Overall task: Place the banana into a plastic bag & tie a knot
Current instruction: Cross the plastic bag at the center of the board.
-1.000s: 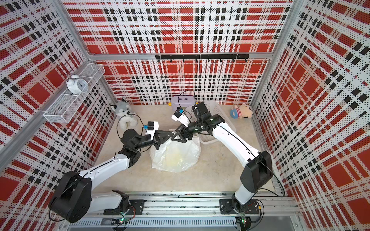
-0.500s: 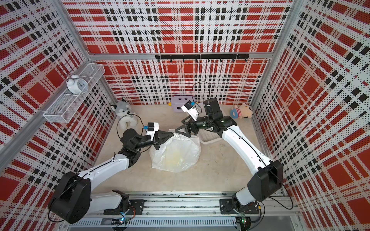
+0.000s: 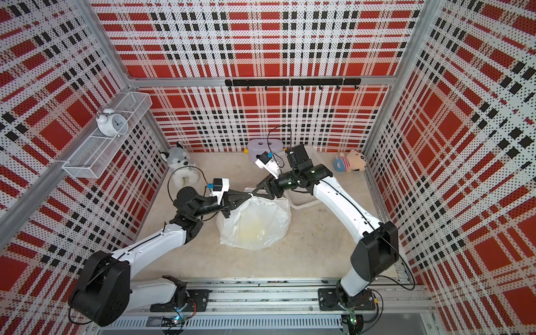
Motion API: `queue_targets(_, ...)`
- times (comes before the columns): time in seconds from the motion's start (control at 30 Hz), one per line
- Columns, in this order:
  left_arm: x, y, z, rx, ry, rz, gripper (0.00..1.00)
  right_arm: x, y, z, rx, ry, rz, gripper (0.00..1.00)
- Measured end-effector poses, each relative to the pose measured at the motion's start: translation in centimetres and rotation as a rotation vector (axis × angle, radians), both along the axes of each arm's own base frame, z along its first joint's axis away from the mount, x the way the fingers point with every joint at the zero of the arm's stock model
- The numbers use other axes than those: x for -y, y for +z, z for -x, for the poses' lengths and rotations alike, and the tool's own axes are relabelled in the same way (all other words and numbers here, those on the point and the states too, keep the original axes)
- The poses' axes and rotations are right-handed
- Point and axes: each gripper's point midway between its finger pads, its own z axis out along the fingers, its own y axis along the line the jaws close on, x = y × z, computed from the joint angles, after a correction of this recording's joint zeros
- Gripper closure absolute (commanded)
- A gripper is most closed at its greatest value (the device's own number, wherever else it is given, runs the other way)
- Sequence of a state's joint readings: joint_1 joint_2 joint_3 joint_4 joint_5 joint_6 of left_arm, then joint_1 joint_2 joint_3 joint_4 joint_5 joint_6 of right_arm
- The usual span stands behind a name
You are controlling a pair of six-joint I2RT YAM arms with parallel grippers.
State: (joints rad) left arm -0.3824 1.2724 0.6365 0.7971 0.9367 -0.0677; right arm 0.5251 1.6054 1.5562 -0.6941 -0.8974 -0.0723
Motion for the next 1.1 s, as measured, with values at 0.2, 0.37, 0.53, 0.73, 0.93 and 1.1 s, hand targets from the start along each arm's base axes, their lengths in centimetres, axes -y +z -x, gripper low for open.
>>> queue_targets(0.2, -0.1, 0.4, 0.1, 0.0, -0.001, 0.01, 1.0, -0.4, -0.3, 0.9, 0.001, 0.029, 0.012, 0.46)
queue_targets(0.37, -0.1, 0.5, 0.1, 0.0, -0.002, 0.016, 1.0, -0.5, -0.6, 0.9, 0.004, 0.033, 0.023, 0.44)
queue_targets(0.53, -0.2, 0.6, 0.0, -0.006, -0.001, 0.019, 1.0, -1.0, -1.1, 0.4, 0.011, 0.027, 0.054, 0.44)
queue_targets(0.73, -0.3, 0.7, 0.0, -0.007, 0.0, 0.022, 1.0, -1.8, -1.5, 0.3, 0.047, 0.03, 0.092, 0.46)
queue_targets(0.93, -0.5, 0.7, 0.0, -0.012, -0.004, 0.024, 1.0, -2.2, -2.4, 0.4, 0.068, 0.031, 0.129, 0.52)
queue_targets(1.1, -0.5, 0.8, 0.0, -0.017, -0.007, 0.028, 1.0, -2.3, -2.6, 0.4, 0.078, 0.03, 0.139, 0.63)
